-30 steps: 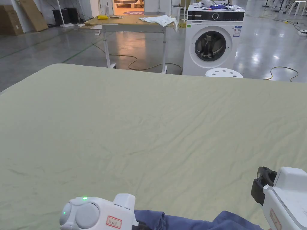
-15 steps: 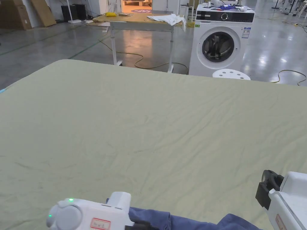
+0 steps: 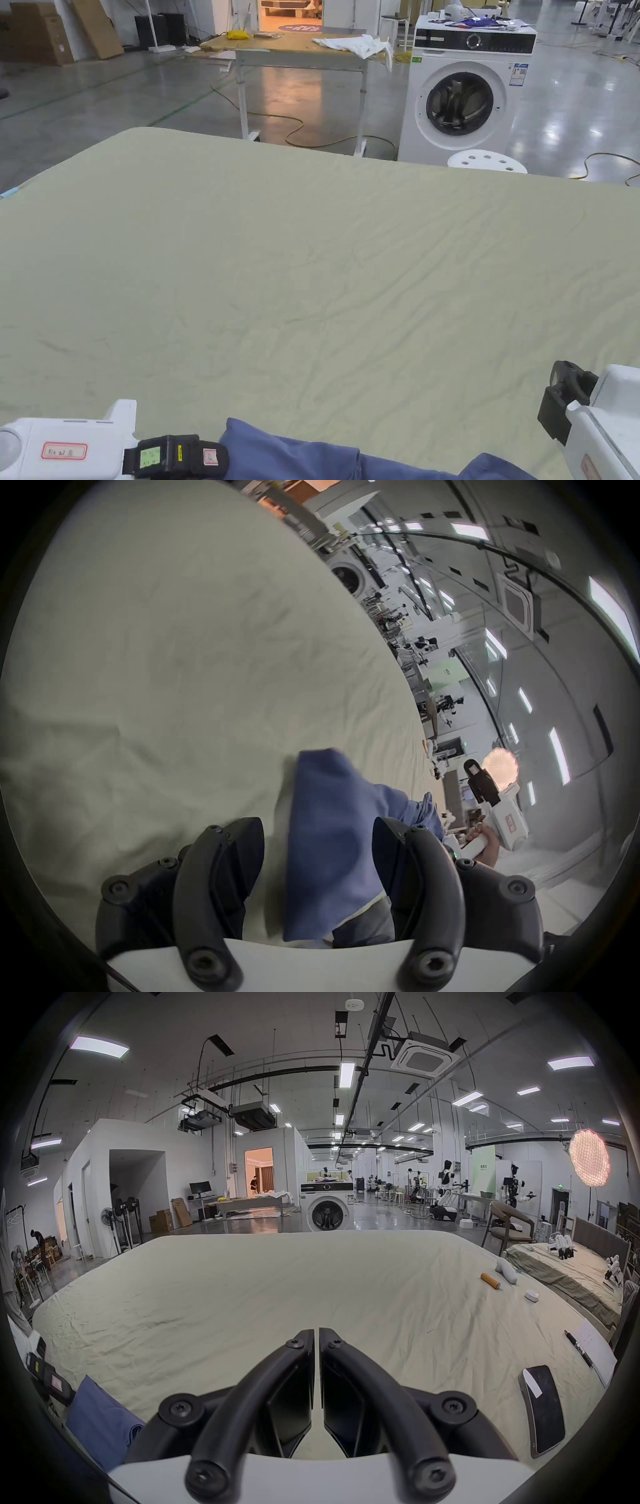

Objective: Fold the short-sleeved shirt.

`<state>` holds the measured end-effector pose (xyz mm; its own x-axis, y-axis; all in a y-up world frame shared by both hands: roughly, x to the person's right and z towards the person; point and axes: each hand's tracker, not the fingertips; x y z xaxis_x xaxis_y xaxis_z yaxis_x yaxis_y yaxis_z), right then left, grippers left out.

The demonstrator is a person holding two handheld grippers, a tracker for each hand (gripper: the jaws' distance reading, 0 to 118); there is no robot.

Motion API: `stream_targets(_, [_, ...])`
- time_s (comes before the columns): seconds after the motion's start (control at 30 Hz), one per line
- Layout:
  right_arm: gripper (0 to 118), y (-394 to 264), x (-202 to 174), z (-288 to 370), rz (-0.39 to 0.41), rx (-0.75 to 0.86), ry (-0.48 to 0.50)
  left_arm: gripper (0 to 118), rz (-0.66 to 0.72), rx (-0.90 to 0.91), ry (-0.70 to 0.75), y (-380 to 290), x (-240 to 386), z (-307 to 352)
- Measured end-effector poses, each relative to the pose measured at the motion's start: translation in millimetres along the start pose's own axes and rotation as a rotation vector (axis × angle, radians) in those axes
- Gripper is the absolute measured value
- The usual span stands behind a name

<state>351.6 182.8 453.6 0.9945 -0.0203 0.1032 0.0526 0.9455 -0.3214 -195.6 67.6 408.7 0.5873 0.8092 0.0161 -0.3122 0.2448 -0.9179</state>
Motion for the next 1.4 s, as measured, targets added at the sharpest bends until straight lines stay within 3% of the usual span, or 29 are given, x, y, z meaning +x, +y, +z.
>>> stream_targets(0.13, [2,0,-1,0,0.0,-0.004,0.001,66,0.097,-0.008,-0.239,-6,-18,-21])
stream_targets(0.27, [2,0,-1,0,-0.001,-0.007,0.0,55,0.023,-0.016,-0.22,-14,23,-25])
stream_targets(0.33, [2,0,0,0,0.0,-0.009,-0.002,25,0.03,-0.036,-0.154,-8,11,-21])
stream_targets(0.47, [2,0,0,1,-0.002,-0.011,-0.005,16,-0.048,-0.014,-0.131,-5,17,-14])
stream_targets(0.77, [2,2,-2,0,0.007,-0.01,0.004,14,-0.184,0.071,0.037,7,69,45])
stream_targets(0.97, [2,5,-5,-3,0.008,-0.002,0.022,14,-0.31,0.151,0.357,15,120,107])
stream_targets(1.07, [2,5,-8,-4,0.006,0.002,0.035,14,-0.359,0.15,0.473,1,163,103])
stream_targets(1.4, [2,3,-11,-2,-0.009,0.0,0.045,15,-0.516,-0.005,0.47,-44,245,10])
